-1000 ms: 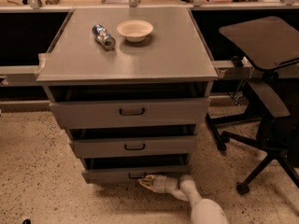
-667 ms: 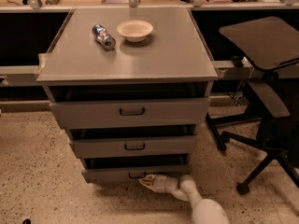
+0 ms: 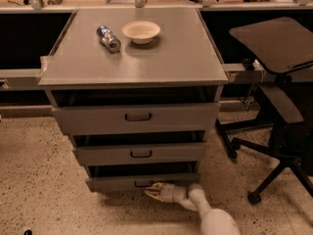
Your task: Close bottom drawer
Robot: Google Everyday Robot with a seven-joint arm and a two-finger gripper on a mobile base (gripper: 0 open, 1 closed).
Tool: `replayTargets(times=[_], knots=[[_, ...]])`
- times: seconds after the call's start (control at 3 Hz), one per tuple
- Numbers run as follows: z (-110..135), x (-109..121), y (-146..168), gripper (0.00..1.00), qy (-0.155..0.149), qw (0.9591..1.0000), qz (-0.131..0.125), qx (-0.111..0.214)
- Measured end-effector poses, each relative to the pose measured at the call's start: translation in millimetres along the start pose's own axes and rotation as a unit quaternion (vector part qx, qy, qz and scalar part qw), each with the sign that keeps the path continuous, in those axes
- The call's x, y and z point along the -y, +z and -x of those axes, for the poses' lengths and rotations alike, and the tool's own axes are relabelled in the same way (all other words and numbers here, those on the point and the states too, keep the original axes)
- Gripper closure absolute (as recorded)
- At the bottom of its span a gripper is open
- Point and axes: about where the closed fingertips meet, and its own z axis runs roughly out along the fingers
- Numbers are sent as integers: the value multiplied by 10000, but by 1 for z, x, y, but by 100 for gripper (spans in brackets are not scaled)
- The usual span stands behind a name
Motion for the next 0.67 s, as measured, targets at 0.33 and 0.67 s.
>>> replayTargets(times=[0.33,0.67], knots=[[0,0,0,4,0,10000,0,0],[0,0,0,0,0,10000,1,0]])
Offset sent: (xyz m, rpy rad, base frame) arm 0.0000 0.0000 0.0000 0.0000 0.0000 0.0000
